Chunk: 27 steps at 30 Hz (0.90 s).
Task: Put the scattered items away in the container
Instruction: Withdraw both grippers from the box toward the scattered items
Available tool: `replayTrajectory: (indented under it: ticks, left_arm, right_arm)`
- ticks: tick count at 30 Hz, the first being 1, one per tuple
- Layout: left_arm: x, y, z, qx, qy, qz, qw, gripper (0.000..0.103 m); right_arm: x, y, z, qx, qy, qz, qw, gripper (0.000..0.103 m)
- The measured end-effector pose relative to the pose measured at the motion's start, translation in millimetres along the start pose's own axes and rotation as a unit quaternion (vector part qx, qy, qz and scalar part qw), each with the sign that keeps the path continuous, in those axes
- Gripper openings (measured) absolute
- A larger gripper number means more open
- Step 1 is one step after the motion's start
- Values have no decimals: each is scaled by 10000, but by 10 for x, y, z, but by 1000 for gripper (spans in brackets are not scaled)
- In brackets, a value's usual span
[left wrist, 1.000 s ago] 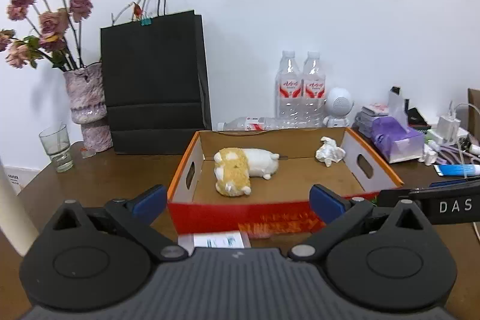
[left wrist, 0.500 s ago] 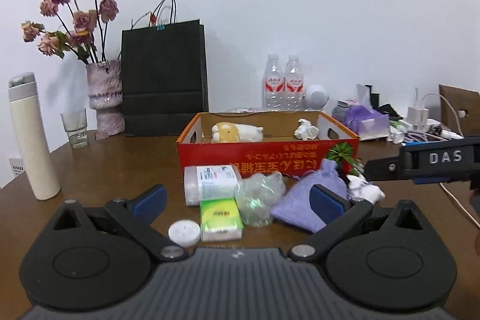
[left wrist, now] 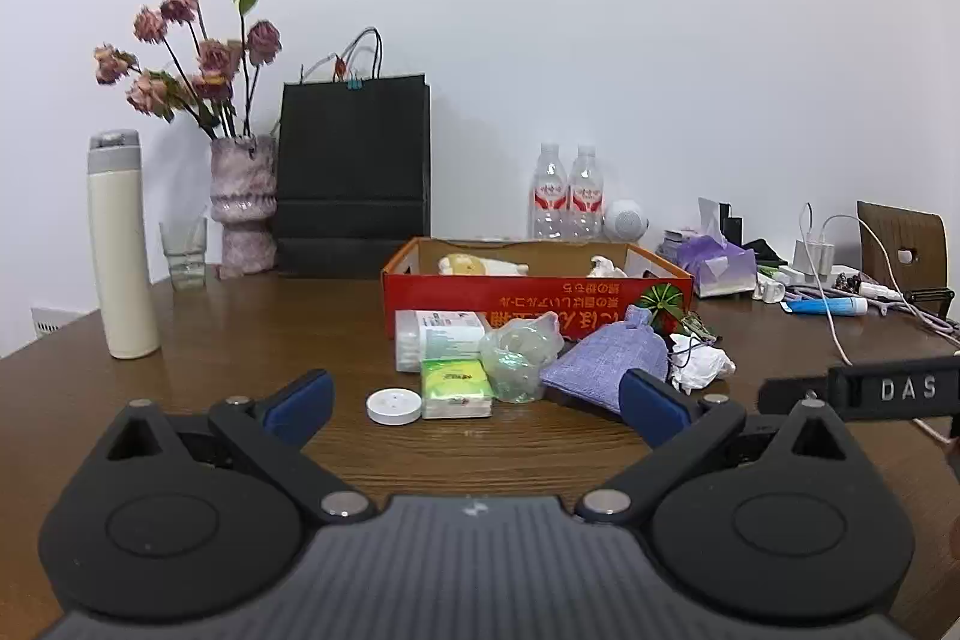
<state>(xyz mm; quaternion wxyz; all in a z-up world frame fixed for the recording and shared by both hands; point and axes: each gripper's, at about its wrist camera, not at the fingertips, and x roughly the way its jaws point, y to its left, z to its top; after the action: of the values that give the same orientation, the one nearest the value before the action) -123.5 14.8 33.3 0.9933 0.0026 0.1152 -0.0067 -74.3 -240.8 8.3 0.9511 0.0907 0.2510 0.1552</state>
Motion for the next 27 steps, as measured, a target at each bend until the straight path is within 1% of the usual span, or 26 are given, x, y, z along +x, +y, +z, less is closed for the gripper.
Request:
replayTrajectory:
  ticks: [1,2,3,4,5,6,7,9,11,12,14,16,18,20,22,23,24,26,27]
  left_arm:
    - [-13,-3,-25,43,6,3,10000,103]
    - [-26,-4,-44,72,30,-11,10000,103]
    - [-40,-6,-61,77,58,-37,9999,103]
    - [-52,-7,-75,72,78,-63,9999,103]
    - [-59,-11,-88,68,94,-73,9999,103]
    - [-56,-17,-99,62,130,-75,9999,103]
    - [-48,-21,-107,57,174,-77,9998,103]
    - [-27,-20,-113,65,226,-72,9997,103]
    - [3,-18,-103,85,268,-5,9996,103]
    - [27,-3,-92,83,287,31,9995,103]
    - [86,43,-59,37,347,69,9994,103]
    - [173,93,-12,17,478,42,9988,103]
    - [270,139,39,-17,613,-35,9981,103]
    - [388,178,79,-73,751,-73,9971,103]
    - [536,209,112,-92,956,70,9954,103]
    - [603,228,125,-115,1021,128,9946,103]
    - [673,253,137,-138,1079,133,9940,103]
    - [813,308,155,-170,1248,117,9920,103]
    - [895,347,166,-184,1354,103,9906,103]
  right_arm:
    - [-13,-17,-24,86,52,36,9999,88]
    - [-29,-18,-50,130,85,-13,9999,89]
    - [-51,-5,-73,78,99,-67,9999,89]
    - [-68,-7,-89,88,97,-28,9999,89]
    - [-88,-5,-109,99,62,-91,9999,89]
    - [-98,19,-131,-18,26,-216,9998,89]
    - [-92,24,-141,-79,51,-194,9998,89]
    - [-64,-32,-158,166,166,-27,9997,89]
    - [-32,-9,-181,15,206,-106,9997,89]
    - [-13,-21,-184,51,249,-57,9997,89]
    - [22,-30,-178,65,276,-124,9995,89]
    - [54,-77,-150,195,327,22,9993,89]
    - [118,-60,-114,4,315,-186,9993,89]
    - [198,-101,-64,101,396,-82,9991,89]
    - [261,-110,-8,29,408,-150,9991,89]
    - [281,-128,18,65,408,-67,9991,89]
    - [317,-150,53,128,407,-29,9991,89]
    - [400,-134,113,-101,412,-190,9989,89]
    - [436,-150,142,-93,438,-143,9989,89]
